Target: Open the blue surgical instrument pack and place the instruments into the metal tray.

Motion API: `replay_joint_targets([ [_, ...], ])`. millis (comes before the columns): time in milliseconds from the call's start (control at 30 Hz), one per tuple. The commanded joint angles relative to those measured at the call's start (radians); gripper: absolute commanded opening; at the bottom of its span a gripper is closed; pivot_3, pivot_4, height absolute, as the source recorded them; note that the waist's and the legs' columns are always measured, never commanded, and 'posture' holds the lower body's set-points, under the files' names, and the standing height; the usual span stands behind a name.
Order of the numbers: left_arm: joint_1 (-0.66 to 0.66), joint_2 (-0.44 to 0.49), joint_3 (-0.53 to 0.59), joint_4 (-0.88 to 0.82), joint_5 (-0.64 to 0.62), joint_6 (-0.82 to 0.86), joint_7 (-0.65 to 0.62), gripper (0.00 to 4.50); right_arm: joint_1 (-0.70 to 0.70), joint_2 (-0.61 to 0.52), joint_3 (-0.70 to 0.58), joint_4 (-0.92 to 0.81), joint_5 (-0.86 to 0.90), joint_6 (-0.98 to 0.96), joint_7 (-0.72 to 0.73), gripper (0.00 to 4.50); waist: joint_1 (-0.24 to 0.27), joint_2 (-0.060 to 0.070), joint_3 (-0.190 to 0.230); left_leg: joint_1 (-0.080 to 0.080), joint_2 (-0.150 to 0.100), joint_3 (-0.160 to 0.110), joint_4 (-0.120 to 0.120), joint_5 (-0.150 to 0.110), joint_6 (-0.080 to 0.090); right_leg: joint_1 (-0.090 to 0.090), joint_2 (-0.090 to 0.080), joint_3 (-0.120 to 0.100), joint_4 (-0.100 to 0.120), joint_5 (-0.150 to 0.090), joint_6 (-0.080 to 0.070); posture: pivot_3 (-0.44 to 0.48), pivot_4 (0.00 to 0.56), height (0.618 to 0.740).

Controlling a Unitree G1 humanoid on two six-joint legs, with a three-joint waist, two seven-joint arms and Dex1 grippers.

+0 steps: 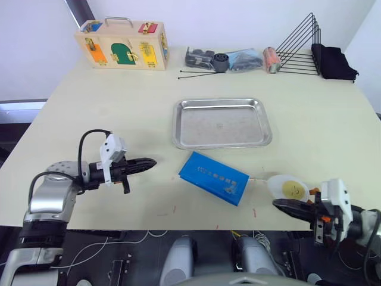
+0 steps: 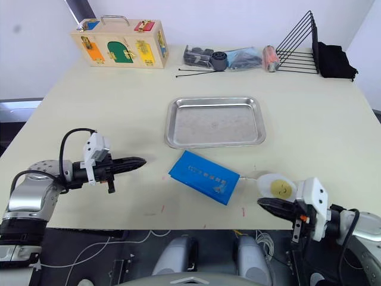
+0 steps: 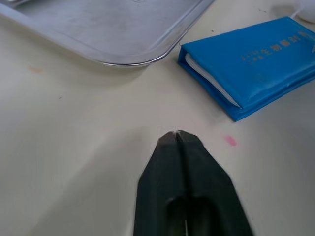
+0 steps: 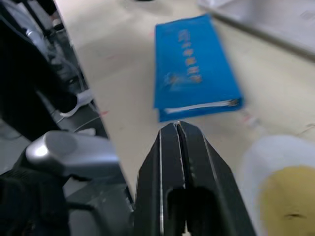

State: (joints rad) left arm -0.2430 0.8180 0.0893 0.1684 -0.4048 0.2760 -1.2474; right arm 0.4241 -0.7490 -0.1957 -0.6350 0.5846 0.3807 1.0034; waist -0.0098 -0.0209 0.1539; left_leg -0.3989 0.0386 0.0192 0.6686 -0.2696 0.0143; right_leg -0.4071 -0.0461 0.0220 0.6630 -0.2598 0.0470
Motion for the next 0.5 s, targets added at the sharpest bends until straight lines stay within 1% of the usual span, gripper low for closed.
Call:
replay_joint_targets([
  [33,-0.059,-0.026,-0.040,0.043,0.029,-0.046,-0.027,0.02,0.009,0.021,0.065,-0.017,-0.080,-0.011,-0.069,0.00,0.000,0.000,0.000,0.000,0.000,0.000,0.000,0.000,0.000,0.000,0.000,0.000,0.000,0.000,0.000,0.000,0.150,0.740],
  [133,-0.107,-0.052,-0.078,0.091,0.054,-0.071,-0.046,0.02,-0.020,0.053,0.123,0.020,-0.146,-0.018,-0.129,0.00,0.000,-0.001,0.000,0.000,0.000,0.000,0.000,0.000,0.000,0.000,0.000,0.000,0.000,0.000,0.000,0.000,0.150,0.740],
  [200,-0.145,-0.073,-0.110,0.135,0.079,-0.096,-0.063,0.02,-0.063,0.087,0.171,0.060,-0.182,-0.002,-0.176,0.00,-0.002,-0.001,-0.001,0.000,0.000,0.000,0.001,0.000,0.000,0.000,0.001,0.000,0.000,0.000,0.000,0.000,0.150,0.740],
  [300,-0.186,-0.095,-0.135,0.193,0.102,-0.125,-0.084,0.02,-0.121,0.131,0.223,0.104,-0.210,-0.003,-0.210,0.00,-0.001,-0.003,-0.001,0.000,0.000,0.000,0.001,0.000,0.000,0.000,0.001,0.000,0.001,0.000,0.000,0.000,0.150,0.740],
  [400,-0.214,-0.111,-0.149,0.235,0.114,-0.148,-0.104,0.02,-0.174,0.180,0.250,0.131,-0.205,0.011,-0.236,0.00,-0.004,-0.003,-0.001,0.000,0.000,-0.001,0.001,0.000,0.000,0.000,0.001,0.000,0.001,0.000,0.000,0.000,0.150,0.740],
  [500,-0.227,-0.126,-0.157,0.256,0.121,-0.163,-0.120,0.02,-0.227,0.192,0.268,0.134,-0.217,0.039,-0.254,0.00,-0.006,-0.003,-0.001,0.000,0.000,-0.001,0.001,0.000,0.000,0.000,0.002,0.000,0.001,0.000,0.000,0.000,0.150,0.740],
])
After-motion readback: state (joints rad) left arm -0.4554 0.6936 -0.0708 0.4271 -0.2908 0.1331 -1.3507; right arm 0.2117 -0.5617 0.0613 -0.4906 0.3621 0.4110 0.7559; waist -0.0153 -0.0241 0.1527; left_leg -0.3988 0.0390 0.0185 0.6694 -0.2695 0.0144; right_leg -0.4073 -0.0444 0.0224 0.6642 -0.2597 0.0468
